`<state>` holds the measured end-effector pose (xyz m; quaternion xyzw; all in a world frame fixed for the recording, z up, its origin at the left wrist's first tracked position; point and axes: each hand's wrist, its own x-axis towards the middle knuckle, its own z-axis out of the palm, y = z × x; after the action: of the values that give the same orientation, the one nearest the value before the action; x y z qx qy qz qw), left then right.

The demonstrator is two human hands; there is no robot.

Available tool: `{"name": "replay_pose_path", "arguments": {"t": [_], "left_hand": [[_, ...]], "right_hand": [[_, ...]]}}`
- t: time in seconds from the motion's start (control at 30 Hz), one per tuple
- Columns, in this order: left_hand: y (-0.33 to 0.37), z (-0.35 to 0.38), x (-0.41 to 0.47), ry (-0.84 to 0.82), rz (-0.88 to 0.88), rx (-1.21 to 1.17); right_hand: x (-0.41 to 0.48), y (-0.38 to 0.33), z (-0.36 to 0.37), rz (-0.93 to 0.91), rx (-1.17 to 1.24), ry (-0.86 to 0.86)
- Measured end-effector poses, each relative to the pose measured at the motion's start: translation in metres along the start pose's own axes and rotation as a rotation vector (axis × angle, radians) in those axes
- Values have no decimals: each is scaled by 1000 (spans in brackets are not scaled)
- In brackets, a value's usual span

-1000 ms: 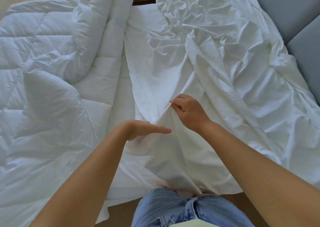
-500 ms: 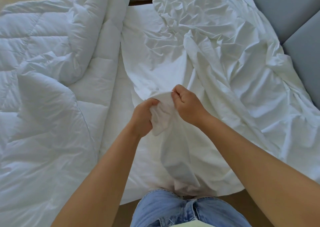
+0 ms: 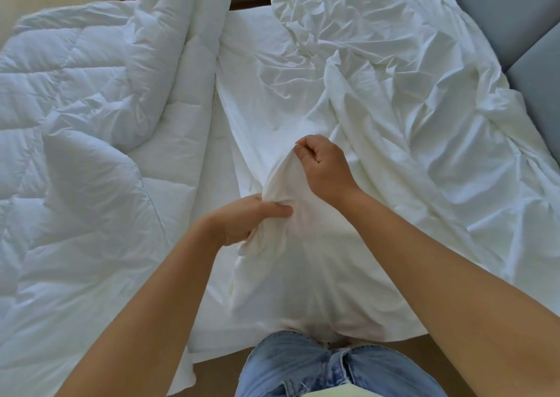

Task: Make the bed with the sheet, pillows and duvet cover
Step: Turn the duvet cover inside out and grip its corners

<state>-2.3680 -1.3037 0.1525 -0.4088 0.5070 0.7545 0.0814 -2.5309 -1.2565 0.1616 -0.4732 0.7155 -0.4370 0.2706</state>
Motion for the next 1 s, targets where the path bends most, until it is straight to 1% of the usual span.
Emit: {"name": "replay_pose_path", "arguments": {"t": [0.03,0.07,0.1,0.13,0.17,0.2,0.27,0.3,0.33,0.4,0.47,0.53,0.57,0.63,0.7,0.77,0.83,0.87,0.93,1.0], "left_hand": [[-1,3,-2,-47,-59,-42],[-2,4,-2,-81,-126,13],[-2,5,-2,-101,-180,119],[-2,4,-1,-94,-206,229],[0,2,0,-49,-199,306],[2,-1,0,18,-160,315],[4,-7,0,144,-61,164],[3,-9,0,175,-19,66],[0,-10,-1,180,16,-16],[-8,-8,1,139,52,-177],[-15,-2,5,88,73,-324],[-21,3,10,67,76,-387],[-22,5,12,82,65,-375],[-23,6,16,126,37,-277],[-24,9,18,146,8,-142],[-21,14,19,146,1,-40],[-18,19,19,139,5,36],[-16,21,18,113,-13,96],[-16,22,17,32,-122,318],[-21,21,20,-6,-246,645]], "right_hand": [[1,-1,1,-15,-6,-8],[3,-3,2,-49,-32,-21],[5,-6,4,-90,-71,-38],[6,-8,7,-125,-100,-50],[8,-10,9,-141,-106,-46],[11,-11,11,-125,-84,-26],[12,-7,11,-26,-8,17],[8,-3,10,36,15,21],[-1,3,9,89,19,14],[-28,21,9,170,-1,-25],[-62,38,11,248,36,-103],[-90,53,11,304,98,-211],[-99,59,10,307,106,-249],[-110,67,6,233,35,-254],[-112,72,2,121,-107,-207],[-109,73,0,76,-215,-161],[-100,66,-4,42,-248,-82],[-93,60,-8,21,-231,-5],[-76,43,-19,-33,-173,176],[-59,25,-30,-96,-110,272]]}}
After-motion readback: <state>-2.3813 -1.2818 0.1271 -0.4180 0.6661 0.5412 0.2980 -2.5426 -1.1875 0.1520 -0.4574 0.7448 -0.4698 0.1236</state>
